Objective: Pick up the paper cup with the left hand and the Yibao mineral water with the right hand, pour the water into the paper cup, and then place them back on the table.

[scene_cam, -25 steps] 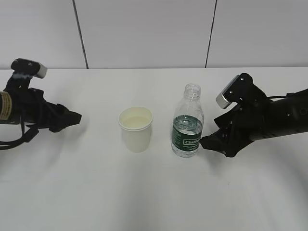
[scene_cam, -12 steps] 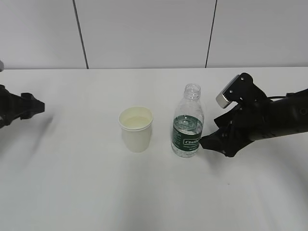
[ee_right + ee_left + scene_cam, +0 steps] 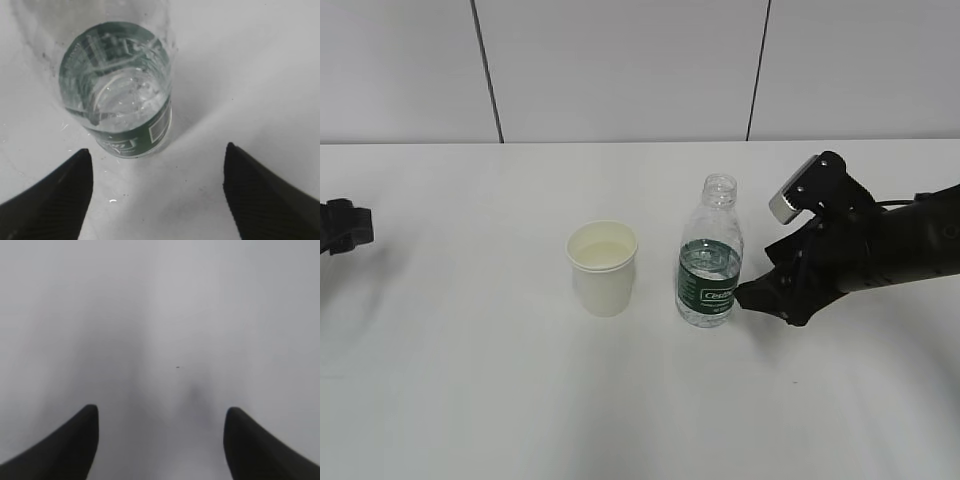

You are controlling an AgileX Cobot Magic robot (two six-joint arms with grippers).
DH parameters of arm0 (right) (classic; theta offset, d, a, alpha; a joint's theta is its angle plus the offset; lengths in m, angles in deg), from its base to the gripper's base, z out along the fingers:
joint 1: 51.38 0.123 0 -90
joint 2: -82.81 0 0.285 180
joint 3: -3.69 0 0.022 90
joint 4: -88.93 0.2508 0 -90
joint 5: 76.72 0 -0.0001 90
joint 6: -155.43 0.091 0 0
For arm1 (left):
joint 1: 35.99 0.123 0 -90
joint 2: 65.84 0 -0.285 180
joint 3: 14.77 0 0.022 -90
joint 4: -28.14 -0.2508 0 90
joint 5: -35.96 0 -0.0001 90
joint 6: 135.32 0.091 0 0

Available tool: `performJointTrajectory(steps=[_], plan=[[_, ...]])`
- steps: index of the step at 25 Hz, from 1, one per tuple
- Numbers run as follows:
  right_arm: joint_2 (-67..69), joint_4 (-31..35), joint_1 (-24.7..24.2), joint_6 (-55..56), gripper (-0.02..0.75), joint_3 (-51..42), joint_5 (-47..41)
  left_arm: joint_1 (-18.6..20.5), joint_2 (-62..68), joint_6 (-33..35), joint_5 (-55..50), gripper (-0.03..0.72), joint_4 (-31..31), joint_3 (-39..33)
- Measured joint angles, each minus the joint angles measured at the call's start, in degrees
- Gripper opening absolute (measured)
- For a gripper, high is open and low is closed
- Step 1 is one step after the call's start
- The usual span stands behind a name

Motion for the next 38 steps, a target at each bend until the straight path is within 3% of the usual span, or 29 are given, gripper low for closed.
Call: performJointTrajectory(steps=[5, 11, 15, 17, 23, 26, 30, 38], plan=[[0.00, 0.00, 0.00, 0.21, 0.594, 0.00, 0.00, -1.13, -5.70, -1.37, -8.26, 0.517, -5.09, -0.26], [0.00, 0.00, 0.00, 1.28, 0.594, 0.00, 0.00, -1.79, -8.67, -1.69, -9.90, 0.517, -0.77, -0.26], [0.00, 0.00, 0.00, 2.06, 0.594, 0.00, 0.64, -2.86, -8.67, 0.00, -18.00, 0.513, 0.76, -0.26], [0.00, 0.00, 0.00, 2.21, 0.594, 0.00, 1.30, -2.90, -8.79, 7.78, -23.96, 0.511, 5.95, -0.26], [0.00, -0.14, 0.00, 2.44, 0.594, 0.00, 1.37, -2.91, -8.96, 49.48, -38.84, 0.510, 42.12, -0.26], [0.00, -0.14, 0.00, 2.44, 0.594, 0.00, 1.63, -2.97, -10.66, 64.24, -42.50, 0.510, 53.98, -0.26], [0.00, -0.21, 0.00, 2.83, 0.594, 0.00, 3.20, -3.02, -17.21, 71.74, -44.41, 0.510, 61.22, -0.26], [0.00, -0.94, 0.00, 4.40, 0.594, 0.00, 5.41, -3.02, -34.91, 73.16, -45.75, 0.509, 65.12, -6.75]])
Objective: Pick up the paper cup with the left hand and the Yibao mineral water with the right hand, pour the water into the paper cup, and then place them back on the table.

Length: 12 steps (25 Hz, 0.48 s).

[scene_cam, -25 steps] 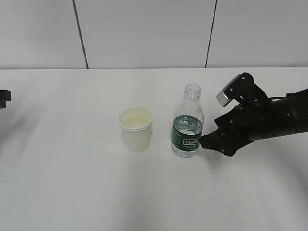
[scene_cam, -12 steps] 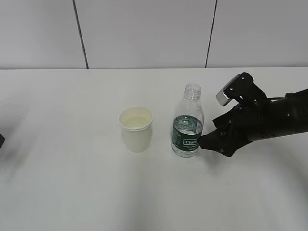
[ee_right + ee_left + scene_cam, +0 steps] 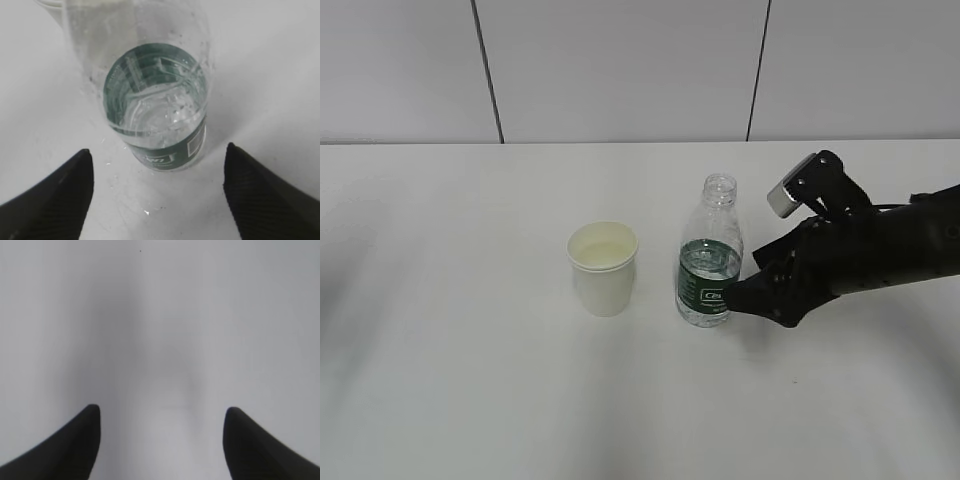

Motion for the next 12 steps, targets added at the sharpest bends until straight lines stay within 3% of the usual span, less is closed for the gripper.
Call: performJointTrajectory(steps=[7, 12], plan=[[0.00, -0.35, 0.00, 0.24, 0.594, 0.00, -0.45, 0.00, -18.69, 0.00, -7.76, 0.508, 0.67, -6.61], [0.00, -0.82, 0.00, 0.53, 0.594, 0.00, -0.45, 0.00, -32.58, 0.03, -13.34, 0.508, 4.92, -10.21]])
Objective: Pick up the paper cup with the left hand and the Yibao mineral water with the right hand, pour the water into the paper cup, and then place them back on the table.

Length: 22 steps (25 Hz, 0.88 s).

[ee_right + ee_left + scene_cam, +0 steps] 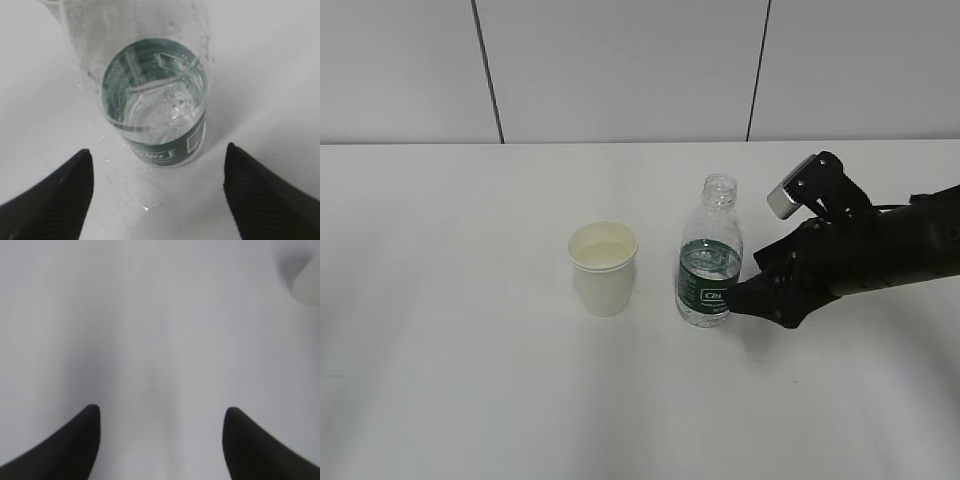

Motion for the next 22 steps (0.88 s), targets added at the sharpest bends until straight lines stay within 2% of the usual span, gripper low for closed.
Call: performJointTrajectory(steps=[5, 9, 12, 22], plan=[[-0.09, -0.80, 0.00, 0.49, 0.594, 0.00, -0.13, 0.00, -13.08, -0.10, -3.04, 0.505, 5.33, -2.10], [-0.09, -1.30, 0.00, 0.57, 0.594, 0.00, -0.73, 0.00, -18.90, -0.12, -9.69, 0.484, 6.30, -1.08], [-0.19, -1.90, 0.00, 0.61, 0.594, 0.00, -1.43, 0.00, -21.67, -0.29, -16.14, 0.474, 5.51, -1.04], [-0.22, -2.74, 0.00, 1.33, 0.594, 0.00, -2.56, 0.00, -34.71, -0.47, -15.80, 0.461, -3.46, -1.53]])
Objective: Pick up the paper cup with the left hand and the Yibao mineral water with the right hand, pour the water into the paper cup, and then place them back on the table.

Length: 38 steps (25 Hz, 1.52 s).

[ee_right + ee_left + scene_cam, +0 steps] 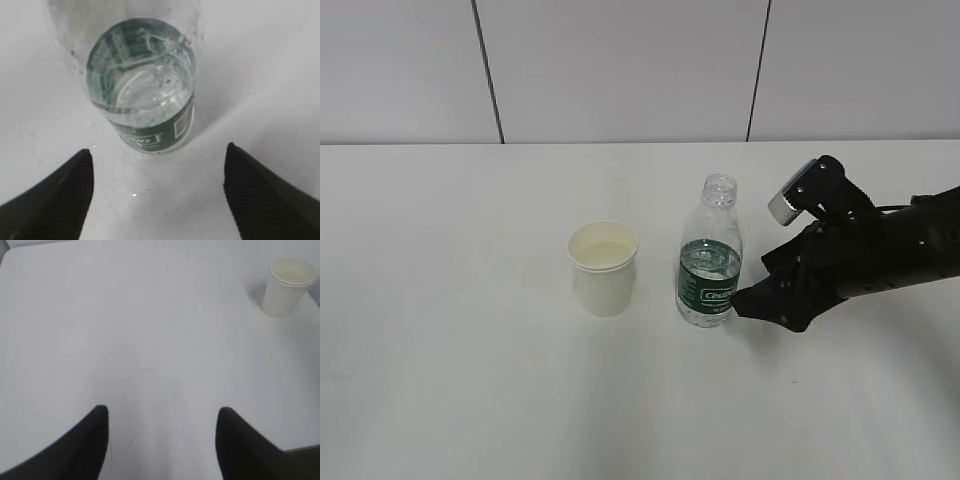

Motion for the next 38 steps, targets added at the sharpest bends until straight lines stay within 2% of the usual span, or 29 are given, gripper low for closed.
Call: performJointTrajectory(steps=[6, 11, 17, 20, 22, 26, 31, 38], plan=[[0.00, -0.16, 0.00, 0.22, 0.594, 0.00, -0.13, 0.00, -1.45, -2.45, 0.19, 0.372, -1.88, -0.02], [0.00, -0.37, 0.00, 0.22, 0.593, 0.00, -0.13, -1.96, -1.45, -3.08, 0.24, 0.359, -2.23, -0.02], [0.00, -0.60, 0.00, 0.30, 0.593, 0.00, -0.23, -2.12, -1.45, -3.30, 0.31, 0.360, -2.23, -0.02], [-0.11, -0.68, 0.00, 0.68, 0.593, 0.00, -1.22, -2.14, -1.45, -3.30, 0.31, 0.385, -2.23, -0.02], [-0.47, -1.47, 0.00, 1.64, 0.593, 0.00, -1.54, -2.14, -1.45, -3.30, 0.33, 0.440, -2.06, -0.02], [-3.08, -8.54, 0.00, 7.07, 0.593, 0.00, -2.26, -2.14, -1.45, -3.30, 0.33, 0.536, -1.75, -0.02], [-6.18, -11.51, -0.96, 15.60, 0.593, -0.34, -3.00, -2.14, -1.45, -3.30, 0.33, 0.555, -1.61, -0.02], [-10.90, -11.64, -2.76, 18.59, 0.593, -0.44, -3.00, -2.14, -1.45, -3.30, 0.33, 0.530, -1.56, -0.02]])
